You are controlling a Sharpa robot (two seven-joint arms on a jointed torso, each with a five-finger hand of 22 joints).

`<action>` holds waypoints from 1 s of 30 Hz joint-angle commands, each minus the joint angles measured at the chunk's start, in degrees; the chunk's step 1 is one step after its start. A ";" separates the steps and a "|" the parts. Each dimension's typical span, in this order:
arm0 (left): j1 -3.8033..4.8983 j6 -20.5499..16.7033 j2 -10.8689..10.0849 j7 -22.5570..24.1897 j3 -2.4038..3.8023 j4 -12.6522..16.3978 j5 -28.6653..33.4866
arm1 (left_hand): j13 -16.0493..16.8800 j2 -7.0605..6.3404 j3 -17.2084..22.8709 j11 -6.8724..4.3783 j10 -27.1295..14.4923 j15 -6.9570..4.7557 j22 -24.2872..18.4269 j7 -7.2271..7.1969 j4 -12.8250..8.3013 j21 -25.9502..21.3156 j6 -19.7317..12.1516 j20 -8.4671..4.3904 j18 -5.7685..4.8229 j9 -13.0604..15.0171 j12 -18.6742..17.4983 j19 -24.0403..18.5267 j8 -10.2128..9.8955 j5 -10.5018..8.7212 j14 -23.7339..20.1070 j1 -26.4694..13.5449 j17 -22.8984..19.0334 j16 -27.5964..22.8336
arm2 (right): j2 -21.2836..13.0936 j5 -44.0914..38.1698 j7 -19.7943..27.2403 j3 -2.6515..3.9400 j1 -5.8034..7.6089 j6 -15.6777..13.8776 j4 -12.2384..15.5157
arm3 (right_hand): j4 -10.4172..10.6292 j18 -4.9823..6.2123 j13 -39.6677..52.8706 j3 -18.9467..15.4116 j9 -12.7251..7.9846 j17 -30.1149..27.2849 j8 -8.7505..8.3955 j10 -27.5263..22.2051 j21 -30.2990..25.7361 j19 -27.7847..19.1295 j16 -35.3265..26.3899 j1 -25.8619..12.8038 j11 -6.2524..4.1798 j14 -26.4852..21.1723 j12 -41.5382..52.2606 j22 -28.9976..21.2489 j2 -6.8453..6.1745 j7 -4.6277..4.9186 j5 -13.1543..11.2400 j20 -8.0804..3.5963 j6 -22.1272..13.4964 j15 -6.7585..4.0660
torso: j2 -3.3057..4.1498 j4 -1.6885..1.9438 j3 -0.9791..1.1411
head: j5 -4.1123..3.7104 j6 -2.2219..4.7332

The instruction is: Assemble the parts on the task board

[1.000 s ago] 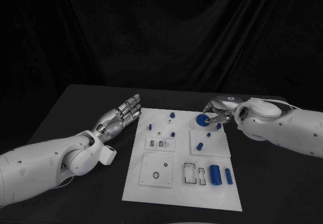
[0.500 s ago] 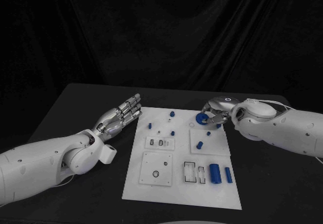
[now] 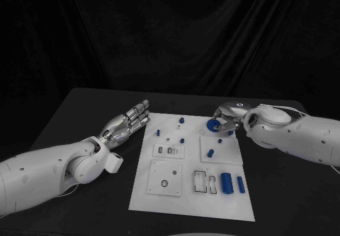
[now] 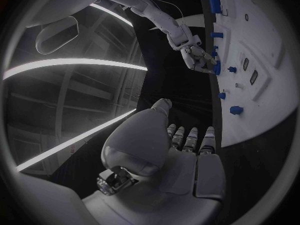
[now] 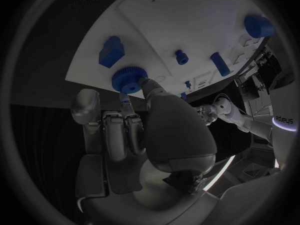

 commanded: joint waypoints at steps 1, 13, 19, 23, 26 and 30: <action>-0.08 1.01 0.10 0.32 0.04 0.09 -0.03 | -0.07 0.09 0.17 0.05 0.01 0.46 -0.05 0.51 -0.18 -0.19 -0.10 0.54 0.50 0.06 -0.37 0.04 0.28 0.32 0.08 0.11 -0.06 -0.21 | -0.36 -0.42 0.86 -0.33 -0.60 -0.65 0.32 | -2.79 -0.97 15.08 2.25 4.61 15.09 2.97 5.86 0.53 0.38 0.15 0.94 -0.12 6.05 0.14 0.36 0.40 -2.61 0.25 0.15 4.90 -0.18 | -0.01 0.03 0.01 | 0.01 0.02; -0.10 0.57 -0.18 -0.08 0.04 0.26 -0.03 | -0.07 0.04 0.39 0.38 0.01 0.84 -0.05 0.88 -0.45 -0.19 0.14 0.92 0.54 0.11 -0.37 0.04 0.34 0.35 0.08 -0.03 -0.06 -0.21 | -2.03 1.12 1.51 -0.19 0.64 -3.53 4.98 | -3.26 -1.19 15.08 2.16 7.22 15.09 4.66 5.86 1.64 1.22 0.15 0.55 -0.87 6.05 0.14 1.53 0.40 -3.40 1.27 -0.40 5.88 -0.82 | -0.06 -0.16 -0.03 | 0.68 -0.14; -0.10 0.69 -0.06 -0.21 0.04 0.11 -0.03 | -0.07 0.02 0.48 0.48 0.01 1.05 -0.05 1.00 -0.56 -0.19 0.23 1.07 0.56 0.12 -0.37 0.04 0.36 0.37 0.08 -0.10 -0.06 -0.21 | -1.91 3.76 1.63 -0.15 2.03 -3.01 7.69 | -3.13 -1.20 15.08 2.10 7.56 15.09 4.71 5.86 1.68 1.30 0.15 0.25 -0.95 6.05 0.14 1.61 0.39 -3.46 1.45 -0.50 5.69 -0.90 | -0.14 -0.10 -0.10 | 0.66 -0.39; -0.10 0.87 0.21 -0.24 0.04 -0.01 -0.03 | -0.07 0.03 0.52 0.52 0.01 1.13 -0.05 1.05 -0.60 -0.19 0.20 1.12 0.56 0.11 -0.37 0.04 0.35 0.38 0.08 -0.12 -0.06 -0.21 | -1.07 4.52 1.83 -0.14 2.37 -2.18 8.39 | -3.01 -1.20 15.08 2.06 7.77 15.09 4.67 5.86 1.70 1.36 0.15 -0.01 -0.98 6.05 0.14 1.67 0.39 -3.47 1.58 -0.56 5.44 -0.95 | -0.14 0.03 -0.16 | 0.49 -0.29; -0.10 1.00 0.28 -0.31 0.04 -0.01 -0.03 | -0.07 0.03 0.52 0.52 0.01 1.13 -0.05 1.05 -0.60 -0.19 0.20 1.12 0.56 0.11 -0.37 0.04 0.35 0.38 0.08 -0.12 -0.06 -0.21 | -0.20 4.77 1.90 -0.14 2.49 -1.61 8.43 | -2.96 -1.20 15.08 2.04 7.84 15.09 4.65 5.86 1.67 1.36 0.15 -0.11 -0.98 6.05 0.14 1.66 0.39 -3.47 1.57 -0.58 5.35 -0.96 | -0.07 0.15 -0.13 | 0.34 -0.35; -0.10 1.09 0.31 -0.43 0.04 0.01 -0.03 | -0.07 0.05 0.60 0.58 0.01 1.27 -0.05 1.11 -0.68 -0.19 0.25 1.21 0.56 0.12 -0.37 0.04 0.36 0.40 0.08 -0.14 -0.06 -0.21 | 1.91 4.97 2.11 -0.13 2.57 -0.74 7.80 | -2.77 -1.20 15.08 2.00 8.18 15.09 4.42 5.86 1.57 1.39 0.15 -0.48 -0.95 6.05 0.14 1.70 0.38 -3.40 0.95 -0.63 4.70 -0.96 | -0.01 0.11 -0.08 | 0.22 -0.29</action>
